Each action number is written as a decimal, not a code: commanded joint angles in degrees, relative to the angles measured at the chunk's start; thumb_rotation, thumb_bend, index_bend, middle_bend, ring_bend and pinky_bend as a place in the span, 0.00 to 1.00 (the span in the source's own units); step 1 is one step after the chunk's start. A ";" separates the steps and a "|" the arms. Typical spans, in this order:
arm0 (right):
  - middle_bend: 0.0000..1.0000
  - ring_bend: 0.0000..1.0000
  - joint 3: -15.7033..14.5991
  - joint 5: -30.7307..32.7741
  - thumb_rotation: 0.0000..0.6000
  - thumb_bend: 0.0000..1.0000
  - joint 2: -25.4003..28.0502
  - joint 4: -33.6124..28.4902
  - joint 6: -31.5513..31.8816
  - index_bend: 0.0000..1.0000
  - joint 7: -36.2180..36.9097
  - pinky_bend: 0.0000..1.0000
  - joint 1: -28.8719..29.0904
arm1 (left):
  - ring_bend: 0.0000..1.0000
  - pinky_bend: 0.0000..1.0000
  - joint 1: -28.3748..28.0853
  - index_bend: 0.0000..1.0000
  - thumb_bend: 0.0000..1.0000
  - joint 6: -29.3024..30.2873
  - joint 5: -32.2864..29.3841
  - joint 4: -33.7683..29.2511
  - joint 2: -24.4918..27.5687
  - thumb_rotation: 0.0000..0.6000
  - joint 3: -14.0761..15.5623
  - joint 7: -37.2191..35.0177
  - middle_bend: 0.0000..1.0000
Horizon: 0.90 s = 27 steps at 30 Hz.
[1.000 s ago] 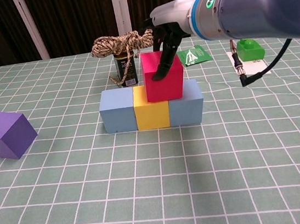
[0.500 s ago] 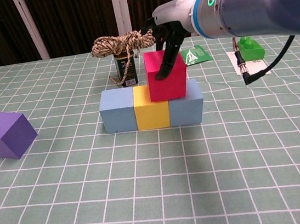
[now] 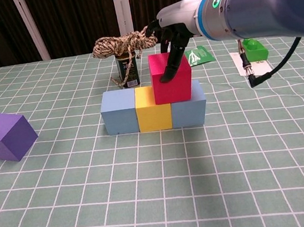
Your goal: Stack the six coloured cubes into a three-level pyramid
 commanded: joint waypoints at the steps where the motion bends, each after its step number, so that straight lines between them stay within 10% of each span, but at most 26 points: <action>1: 0.44 0.26 -0.02 -0.03 1.00 0.23 -0.01 0.03 -0.01 0.02 -0.08 0.00 0.01 | 0.00 0.00 -0.01 0.00 0.16 -0.02 0.01 -0.01 -0.01 1.00 0.02 0.02 0.00; 27: 0.33 0.18 -0.32 0.12 1.00 0.23 -0.18 0.51 -0.73 0.00 -0.44 0.00 -0.10 | 0.00 0.00 -0.16 0.00 0.16 -0.17 -0.47 -0.05 -0.02 1.00 0.12 0.47 0.00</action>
